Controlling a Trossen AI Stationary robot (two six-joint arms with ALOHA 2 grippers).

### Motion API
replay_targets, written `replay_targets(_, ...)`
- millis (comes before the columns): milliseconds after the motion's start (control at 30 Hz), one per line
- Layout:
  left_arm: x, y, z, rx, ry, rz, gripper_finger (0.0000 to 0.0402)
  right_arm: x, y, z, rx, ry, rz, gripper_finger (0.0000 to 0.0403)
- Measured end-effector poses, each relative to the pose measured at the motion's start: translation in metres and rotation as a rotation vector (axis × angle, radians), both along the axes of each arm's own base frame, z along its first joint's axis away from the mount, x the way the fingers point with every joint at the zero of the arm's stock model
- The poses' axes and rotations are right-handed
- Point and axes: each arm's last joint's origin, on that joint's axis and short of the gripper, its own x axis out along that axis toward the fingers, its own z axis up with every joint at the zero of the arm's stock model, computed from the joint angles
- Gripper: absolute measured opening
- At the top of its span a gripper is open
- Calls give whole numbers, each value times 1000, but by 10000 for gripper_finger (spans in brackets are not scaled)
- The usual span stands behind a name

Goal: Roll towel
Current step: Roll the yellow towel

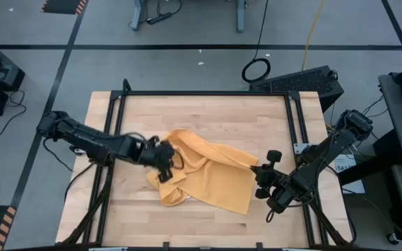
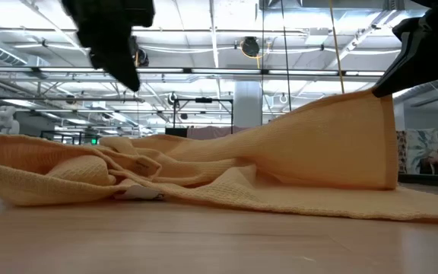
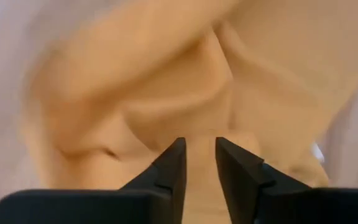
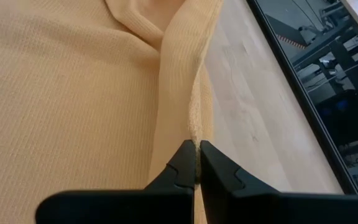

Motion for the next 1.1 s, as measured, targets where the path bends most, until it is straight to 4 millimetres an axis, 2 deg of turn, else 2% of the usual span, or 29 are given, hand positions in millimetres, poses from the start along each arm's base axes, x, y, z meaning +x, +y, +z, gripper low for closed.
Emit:
replay_targets(133,-10,-27,-8,-144,-23,143,137,0,0,0,-1,1,1,0)
replay_targets(300,-22,-45,-28,-195,-17,278,199,0,0,0,2,6,4,0)
replay_targets(467,-20,-51,-48,-243,-8,420,241,0,1,-1,12,25,14,0)
replay_targets(700,-7,-57,-72,-269,40,457,272,0,1,-1,11,50,33,0)
replay_targets(833,1,-60,-79,-293,27,453,272,0,1,-1,12,51,33,0)
replay_targets(933,5,-62,-85,-297,26,451,257,0,1,-1,10,52,35,0)
replay_targets(1000,6,-63,-88,-290,32,450,234,0,1,-1,9,52,35,0)
replay_targets(1100,5,-63,-89,-258,28,438,168,0,1,-1,7,54,38,0)
